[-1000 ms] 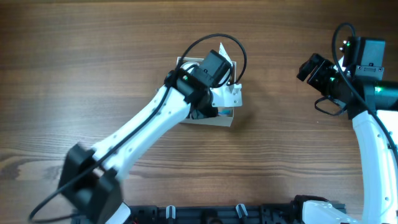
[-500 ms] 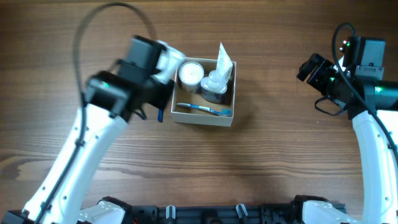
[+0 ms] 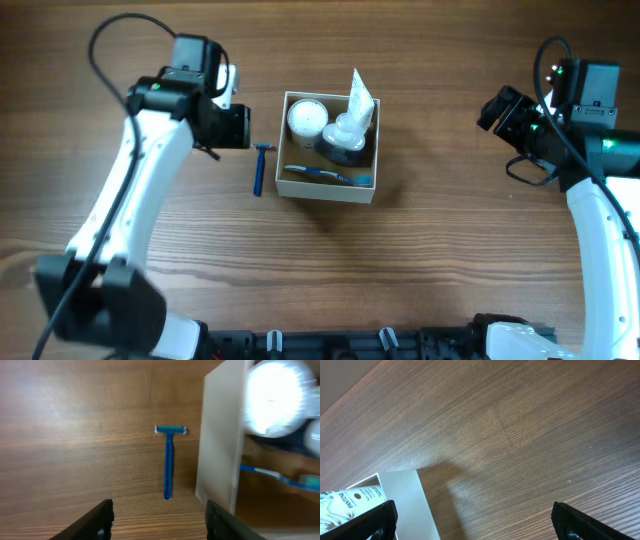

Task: Pack container
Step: 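Grasp the blue razor by its handle with the left gripper, then place the razor into the box with the left gripper and release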

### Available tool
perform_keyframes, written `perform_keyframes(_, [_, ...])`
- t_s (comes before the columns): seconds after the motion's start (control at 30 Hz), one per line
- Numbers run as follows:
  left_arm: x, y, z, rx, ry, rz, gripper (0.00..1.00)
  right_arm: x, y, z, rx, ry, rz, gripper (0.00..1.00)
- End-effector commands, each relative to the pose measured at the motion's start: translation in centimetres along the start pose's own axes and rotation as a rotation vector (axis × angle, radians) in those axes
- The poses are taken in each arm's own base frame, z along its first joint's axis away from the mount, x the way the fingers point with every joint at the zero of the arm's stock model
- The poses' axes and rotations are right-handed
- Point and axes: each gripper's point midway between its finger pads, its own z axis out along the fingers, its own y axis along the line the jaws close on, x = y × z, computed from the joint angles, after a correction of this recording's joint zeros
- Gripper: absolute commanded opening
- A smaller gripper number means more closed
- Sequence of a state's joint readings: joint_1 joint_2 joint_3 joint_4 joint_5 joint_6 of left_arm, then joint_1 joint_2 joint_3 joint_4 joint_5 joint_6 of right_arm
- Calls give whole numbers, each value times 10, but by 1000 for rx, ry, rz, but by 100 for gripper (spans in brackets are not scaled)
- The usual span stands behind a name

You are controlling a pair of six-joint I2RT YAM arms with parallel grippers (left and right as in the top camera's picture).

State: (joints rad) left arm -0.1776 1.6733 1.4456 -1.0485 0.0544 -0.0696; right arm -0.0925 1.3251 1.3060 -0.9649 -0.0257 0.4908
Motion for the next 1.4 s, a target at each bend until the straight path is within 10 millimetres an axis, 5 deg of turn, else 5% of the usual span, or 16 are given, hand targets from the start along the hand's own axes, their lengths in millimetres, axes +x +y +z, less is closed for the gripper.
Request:
perform_keyframes(0.0, [13, 0, 51, -7, 134, -87, 64, -4, 3, -1, -11, -2, 10, 100])
perform_keyframes(0.33, [21, 2, 120, -18, 234, -103, 68, -4, 3, -1, -11, -3, 10, 100])
perform_keyframes(0.67, [35, -13, 135, -24, 279, -55, 66, -4, 3, -1, -11, -2, 10, 100])
perform_keyframes(1.0, [46, -5, 148, -57, 276, -49, 57, -4, 3, -1, -11, -3, 10, 100])
perform_keyframes(1.37, [45, -5, 151, -56, 266, -49, 22, -4, 3, -1, -11, -2, 10, 100])
